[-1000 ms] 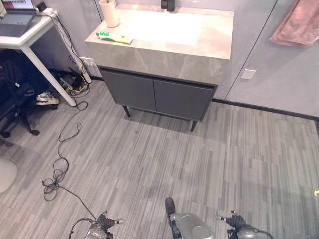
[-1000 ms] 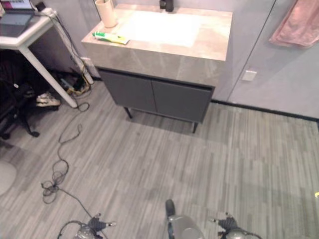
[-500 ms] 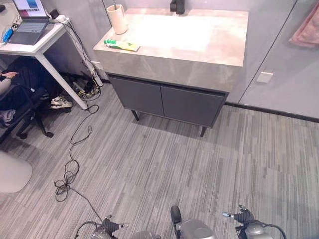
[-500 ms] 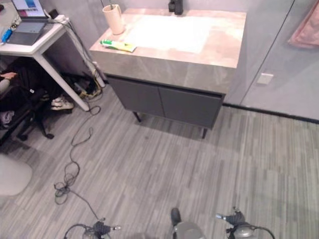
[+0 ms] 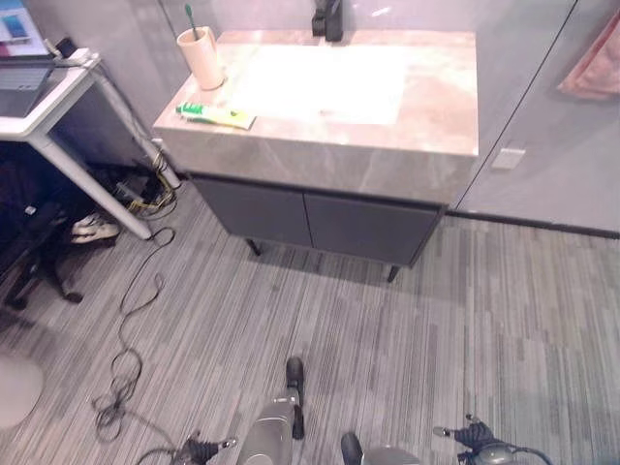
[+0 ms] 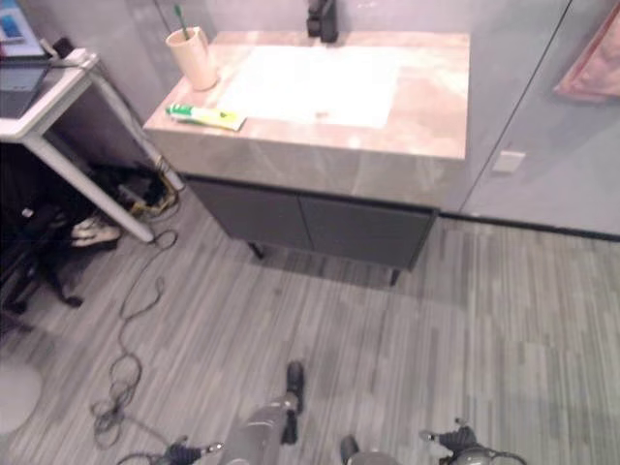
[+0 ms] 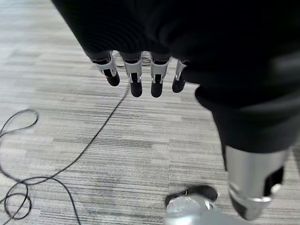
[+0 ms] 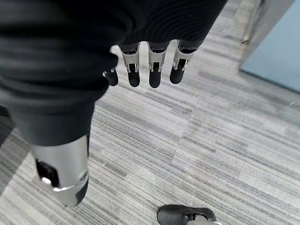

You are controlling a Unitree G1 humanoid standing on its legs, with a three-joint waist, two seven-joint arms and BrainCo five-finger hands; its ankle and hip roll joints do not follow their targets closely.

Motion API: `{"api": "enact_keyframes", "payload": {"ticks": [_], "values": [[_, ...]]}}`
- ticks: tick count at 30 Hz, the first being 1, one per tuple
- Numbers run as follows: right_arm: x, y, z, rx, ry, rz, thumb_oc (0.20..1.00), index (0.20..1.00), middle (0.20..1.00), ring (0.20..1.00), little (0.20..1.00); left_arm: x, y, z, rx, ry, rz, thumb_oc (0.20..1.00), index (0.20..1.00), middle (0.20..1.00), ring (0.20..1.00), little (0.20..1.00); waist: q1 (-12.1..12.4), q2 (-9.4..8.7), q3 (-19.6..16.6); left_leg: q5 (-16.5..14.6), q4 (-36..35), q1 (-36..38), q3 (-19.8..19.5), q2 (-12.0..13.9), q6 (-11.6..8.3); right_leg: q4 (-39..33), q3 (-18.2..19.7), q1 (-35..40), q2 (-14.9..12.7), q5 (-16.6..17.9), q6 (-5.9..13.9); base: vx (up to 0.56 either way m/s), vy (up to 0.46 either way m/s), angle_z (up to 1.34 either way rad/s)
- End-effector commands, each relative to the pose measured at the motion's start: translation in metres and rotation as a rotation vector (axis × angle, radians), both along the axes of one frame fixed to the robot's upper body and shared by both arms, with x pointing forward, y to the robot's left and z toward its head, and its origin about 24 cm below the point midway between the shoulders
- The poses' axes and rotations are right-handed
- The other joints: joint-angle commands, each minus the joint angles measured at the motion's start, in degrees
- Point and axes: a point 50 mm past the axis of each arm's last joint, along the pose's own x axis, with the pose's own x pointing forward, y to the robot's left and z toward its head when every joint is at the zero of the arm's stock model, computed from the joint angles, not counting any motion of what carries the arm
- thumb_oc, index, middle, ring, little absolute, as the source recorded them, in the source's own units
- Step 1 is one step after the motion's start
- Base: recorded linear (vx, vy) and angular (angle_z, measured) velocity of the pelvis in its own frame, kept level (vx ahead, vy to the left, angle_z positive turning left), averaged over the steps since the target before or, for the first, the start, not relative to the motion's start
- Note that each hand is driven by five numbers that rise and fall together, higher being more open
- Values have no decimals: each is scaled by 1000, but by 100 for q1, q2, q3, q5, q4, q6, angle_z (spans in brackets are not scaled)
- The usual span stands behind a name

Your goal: Put brush and paste in cup on sink, flatten towel.

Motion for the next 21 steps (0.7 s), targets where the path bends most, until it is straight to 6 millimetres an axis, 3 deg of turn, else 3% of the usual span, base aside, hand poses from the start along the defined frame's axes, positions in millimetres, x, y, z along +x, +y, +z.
{"api": "enact_keyframes", "payload": {"ticks": [1,2,4,6,10,11,12,13,14,17,18,21], "values": [[8,3,4,-12,-54,44,1000,1000,1000,1000,1000,25,8,8,32,-101,8,1000,1000,1000,1000,1000,144,-259,-231,-575,1350,-635,252,-143,-297,769,507,-496,-761,237,814,427,347,-29],[16,7,6,-1,-86,51,1000,1000,1000,1000,1000,31,8,10,37,-120,-7,1000,1000,1000,1000,1000,121,-265,-276,-798,1421,-599,429,-218,-176,984,576,-647,-933,421,983,307,290,-22],[21,9,7,-2,-91,69,1000,1000,1000,1000,1000,40,10,13,43,-145,-32,1000,1000,1000,1000,1000,109,-265,-286,-931,1348,-468,538,-315,-94,1179,635,-805,-1069,837,1142,323,288,-37],[29,11,10,2,-115,92,1000,1000,1000,1000,1000,46,12,16,48,-171,-56,1000,1000,1000,1000,1000,104,-238,-288,-995,1163,-271,584,-394,-35,1448,631,-995,-1112,1266,1186,197,177,-30],[35,14,10,26,-127,83,1000,1000,1000,1000,1000,57,15,21,75,-188,-137,1000,1000,1000,1000,1000,68,-140,-220,-1015,796,56,587,-438,-21,1929,343,-1295,-1015,1543,1169,183,203,-9],[37,13,11,47,-153,36,1000,1000,1000,1000,1000,61,17,23,90,-184,-173,1000,1000,1000,1000,1000,-141,-44,-150,-979,494,410,328,-510,-12,2358,680,-1655,-376,1329,1066,200,183,8],[36,13,11,49,-162,15,1000,1000,1000,1000,1000,63,19,24,93,-188,-170,1000,1000,1000,1000,1000,-204,-5,-101,-929,403,549,226,-504,-14,2409,673,-1863,-138,1084,998,307,243,52],[37,13,12,52,-177,-7,1000,1000,1000,1000,1000,64,21,25,96,-190,-161,1000,1000,1000,1000,1000,-266,26,-5,-891,175,866,140,-438,-39,2183,237,-2208,21,713,825,223,126,36],[36,13,10,58,-169,-9,1000,1000,1000,1000,1000,63,21,24,97,-182,-171,1000,1000,1000,1000,1000,-286,7,14,-882,79,991,98,-454,-42,1989,115,-2449,206,744,789,168,74,30],[32,14,8,58,-153,-4,1000,1000,1000,1000,1000,63,20,24,97,-168,-192,1000,1000,1000,1000,1000,-391,-61,128,-916,46,1216,-78,-562,-47,1766,-49,-2628,422,831,780,162,17,2],[27,12,7,46,-132,-2,1000,1000,1000,1000,1000,63,17,23,91,-157,-211,1000,1000,1000,1000,1000,-448,-145,143,-999,-26,1421,-219,-706,-46,1588,-354,-2784,528,1000,781,139,5,45],[16,8,4,39,-95,-7,1000,1000,1000,1000,1000,62,9,20,76,-140,-263,1000,1000,1000,1000,1000,-590,-175,133,-1093,5,1663,-450,-819,-86,1605,-479,-2673,547,1026,743,225,-22,60]]}}
